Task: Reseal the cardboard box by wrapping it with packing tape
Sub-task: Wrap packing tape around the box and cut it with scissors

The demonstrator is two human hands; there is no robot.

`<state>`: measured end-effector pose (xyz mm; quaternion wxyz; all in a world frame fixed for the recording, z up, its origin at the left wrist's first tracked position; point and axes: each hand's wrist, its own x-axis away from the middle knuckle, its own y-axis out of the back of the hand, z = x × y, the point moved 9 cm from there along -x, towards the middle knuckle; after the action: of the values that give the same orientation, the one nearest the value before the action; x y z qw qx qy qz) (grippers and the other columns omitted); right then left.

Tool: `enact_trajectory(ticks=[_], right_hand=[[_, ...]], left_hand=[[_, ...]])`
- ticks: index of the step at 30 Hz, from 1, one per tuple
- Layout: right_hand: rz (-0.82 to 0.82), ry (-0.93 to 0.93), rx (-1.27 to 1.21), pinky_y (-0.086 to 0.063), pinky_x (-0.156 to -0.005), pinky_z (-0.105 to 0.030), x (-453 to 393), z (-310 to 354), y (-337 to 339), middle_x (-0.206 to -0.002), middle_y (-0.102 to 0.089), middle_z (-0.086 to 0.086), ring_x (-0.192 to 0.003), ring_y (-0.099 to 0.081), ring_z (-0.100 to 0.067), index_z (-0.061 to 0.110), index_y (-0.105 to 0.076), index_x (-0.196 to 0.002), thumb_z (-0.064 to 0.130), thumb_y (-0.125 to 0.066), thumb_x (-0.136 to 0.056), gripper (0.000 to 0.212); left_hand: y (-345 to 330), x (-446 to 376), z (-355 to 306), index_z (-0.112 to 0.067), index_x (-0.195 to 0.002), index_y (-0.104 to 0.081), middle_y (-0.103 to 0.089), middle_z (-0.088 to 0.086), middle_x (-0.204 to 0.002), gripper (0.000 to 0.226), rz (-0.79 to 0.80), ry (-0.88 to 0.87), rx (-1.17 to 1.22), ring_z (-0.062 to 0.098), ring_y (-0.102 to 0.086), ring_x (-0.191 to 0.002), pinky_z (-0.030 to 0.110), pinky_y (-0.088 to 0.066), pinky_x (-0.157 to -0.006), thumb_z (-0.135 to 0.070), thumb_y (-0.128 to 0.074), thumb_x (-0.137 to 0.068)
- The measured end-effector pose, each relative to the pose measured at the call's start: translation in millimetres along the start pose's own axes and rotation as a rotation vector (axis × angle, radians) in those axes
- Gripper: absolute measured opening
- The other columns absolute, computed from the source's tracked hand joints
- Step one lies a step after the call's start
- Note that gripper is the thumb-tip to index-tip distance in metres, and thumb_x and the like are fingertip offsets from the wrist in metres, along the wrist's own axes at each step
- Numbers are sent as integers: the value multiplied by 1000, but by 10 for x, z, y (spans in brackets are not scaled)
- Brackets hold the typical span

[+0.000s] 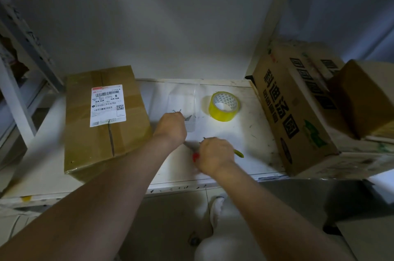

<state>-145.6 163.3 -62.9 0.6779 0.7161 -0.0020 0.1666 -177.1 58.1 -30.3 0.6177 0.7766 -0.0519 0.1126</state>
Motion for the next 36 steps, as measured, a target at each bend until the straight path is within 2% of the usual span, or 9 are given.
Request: enact_trajectory(ticks=[6,7,9,11,14,20,25,33,36], right_hand=[[90,-167,-139,-50,-65,-26,72,-996,391,-75,-54,5,-75,-57,-13,19,-51,-85,53,-69,-75,40],[48,-219,-209,-50,-62,-25,45,-1138,408,-74,-56,4,-71,-58,-12,18,-53,-84,53,-69,-74,39],[-161,-357,-371,-44,-52,-23,2,-1411,473,-70,-59,4,-62,-57,-11,16,-61,-83,51,-68,-77,36],[-371,-542,-478,-39,-53,-22,29,-1636,498,-71,-62,-1,-59,-54,-15,9,-63,-84,47,-66,-81,39],[-351,-694,-483,-43,-62,-28,-55,-1693,328,-82,-61,-9,-77,-62,-28,3,-62,-91,42,-62,-88,39],[-234,-637,-348,-47,-63,-30,-396,-1511,127,-97,-67,-12,-88,-66,-27,6,-63,-103,38,-59,-92,34],[-243,-547,-333,-48,-63,-28,-576,-1274,79,-93,-67,-8,-85,-66,-24,9,-65,-104,36,-57,-92,31],[-146,-460,-339,-51,-75,-30,-789,-1042,-66,-108,-67,-12,-98,-66,-27,7,-62,-115,27,-60,-92,31],[-141,-410,-393,-46,-73,-28,-783,-1037,-133,-112,-64,-13,-100,-63,-28,6,-60,-118,27,-57,-95,30]], left_hand=[[13,2,-20,1,-114,-53,-62,20,-114,31,-13,20,82,33,-57,-108,32,-46,-82,7,-40,-86],[16,-1,-23,1,-114,-54,-61,20,-114,31,-20,19,89,32,-57,-109,31,-46,-82,7,-40,-86],[6,-17,-29,0,-115,-54,-59,19,-118,34,-34,18,104,31,-55,-110,30,-45,-83,7,-40,-85],[-15,-37,-34,-1,-120,-54,-54,18,-121,37,-44,18,129,30,-53,-113,29,-44,-86,6,-41,-85],[-67,-70,-64,-5,-126,-54,-49,17,-124,43,-51,2,173,32,-53,-112,31,-46,-91,5,-43,-86],[-55,-58,-109,-7,-127,-55,-47,18,-122,44,-105,4,197,36,-55,-106,38,-50,-91,5,-42,-86],[-60,-49,-107,-7,-128,-53,-46,17,-122,44,-150,45,192,35,-53,-107,37,-49,-87,1,-42,-87],[-83,-59,-47,-4,-130,-50,-43,18,-124,44,-139,81,187,37,-50,-109,37,-46,-88,-1,-44,-86],[-96,-46,-39,-5,-133,-47,-40,19,-130,48,-123,86,205,37,-50,-111,39,-48,-90,1,-43,-86]])
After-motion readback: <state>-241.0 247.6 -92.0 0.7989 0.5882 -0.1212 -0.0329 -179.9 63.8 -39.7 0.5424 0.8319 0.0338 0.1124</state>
